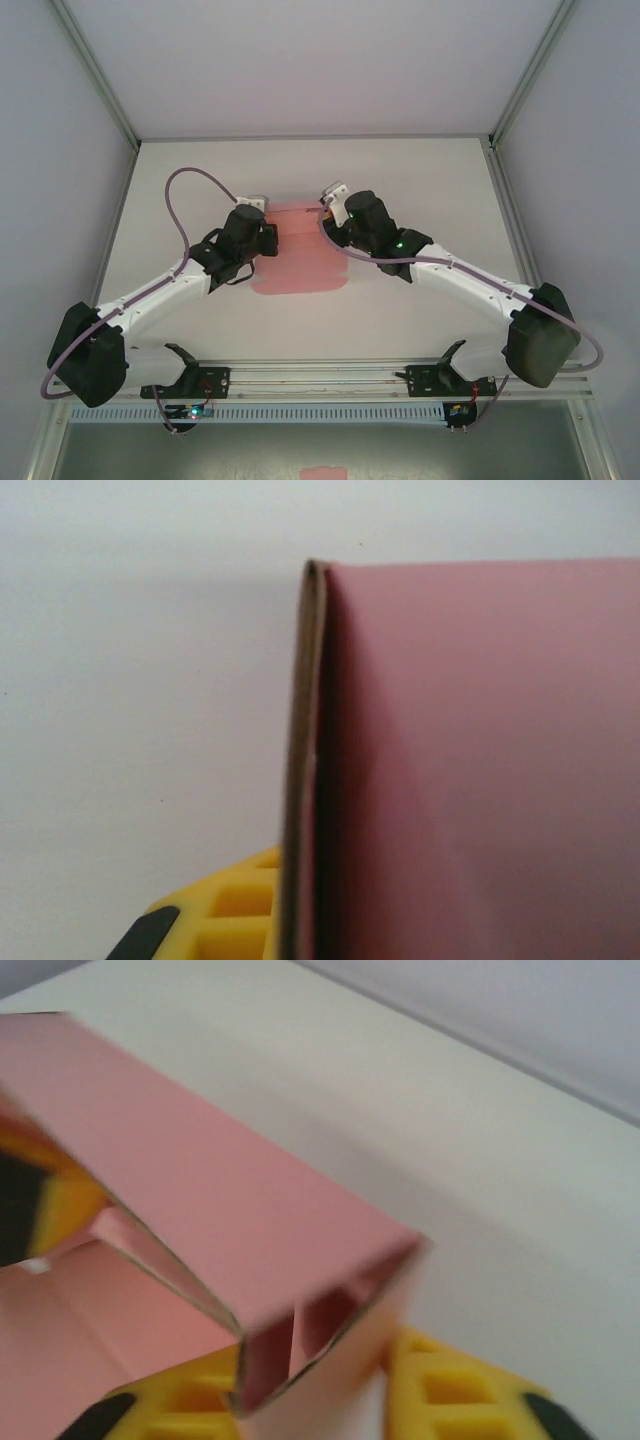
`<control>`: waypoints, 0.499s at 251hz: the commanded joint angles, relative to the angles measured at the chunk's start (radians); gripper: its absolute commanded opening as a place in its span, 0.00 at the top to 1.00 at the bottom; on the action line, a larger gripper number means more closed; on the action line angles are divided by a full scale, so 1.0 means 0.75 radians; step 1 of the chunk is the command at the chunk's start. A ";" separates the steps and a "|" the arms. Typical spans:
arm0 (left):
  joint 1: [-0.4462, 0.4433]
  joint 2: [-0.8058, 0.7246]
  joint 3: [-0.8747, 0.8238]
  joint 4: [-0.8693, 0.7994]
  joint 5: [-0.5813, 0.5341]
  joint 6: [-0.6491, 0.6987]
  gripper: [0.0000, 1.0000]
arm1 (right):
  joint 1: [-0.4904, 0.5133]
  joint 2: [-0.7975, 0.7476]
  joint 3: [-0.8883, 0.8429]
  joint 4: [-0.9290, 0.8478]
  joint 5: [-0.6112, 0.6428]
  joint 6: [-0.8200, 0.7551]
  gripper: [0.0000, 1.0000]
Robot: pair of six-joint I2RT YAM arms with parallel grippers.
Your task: Assemble paper box
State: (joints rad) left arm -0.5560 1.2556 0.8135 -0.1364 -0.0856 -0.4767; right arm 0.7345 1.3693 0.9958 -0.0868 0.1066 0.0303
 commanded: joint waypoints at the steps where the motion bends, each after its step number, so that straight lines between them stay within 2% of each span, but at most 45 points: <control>1: -0.022 -0.065 0.052 0.112 0.125 -0.022 1.00 | -0.017 0.070 0.020 -0.066 0.152 0.005 0.76; 21: -0.028 -0.048 0.057 0.123 0.141 -0.027 1.00 | -0.020 0.098 0.017 -0.017 0.032 -0.001 0.77; 38: -0.030 -0.038 0.070 0.108 0.130 -0.030 1.00 | -0.019 0.124 0.029 -0.001 0.041 0.004 0.86; 89: -0.047 -0.020 0.110 0.071 0.107 -0.081 1.00 | 0.008 0.214 0.088 -0.014 0.425 -0.004 0.98; 108: -0.056 -0.007 0.134 0.031 0.087 -0.091 1.00 | 0.009 0.237 0.100 -0.028 0.573 -0.016 0.98; 125: -0.057 0.004 0.139 0.019 0.058 -0.099 1.00 | 0.005 0.240 0.105 -0.061 0.588 -0.064 0.92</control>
State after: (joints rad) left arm -0.5591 1.2747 0.8471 -0.1719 -0.1062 -0.5289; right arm 0.7578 1.5036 1.0718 -0.0475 0.3279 0.0494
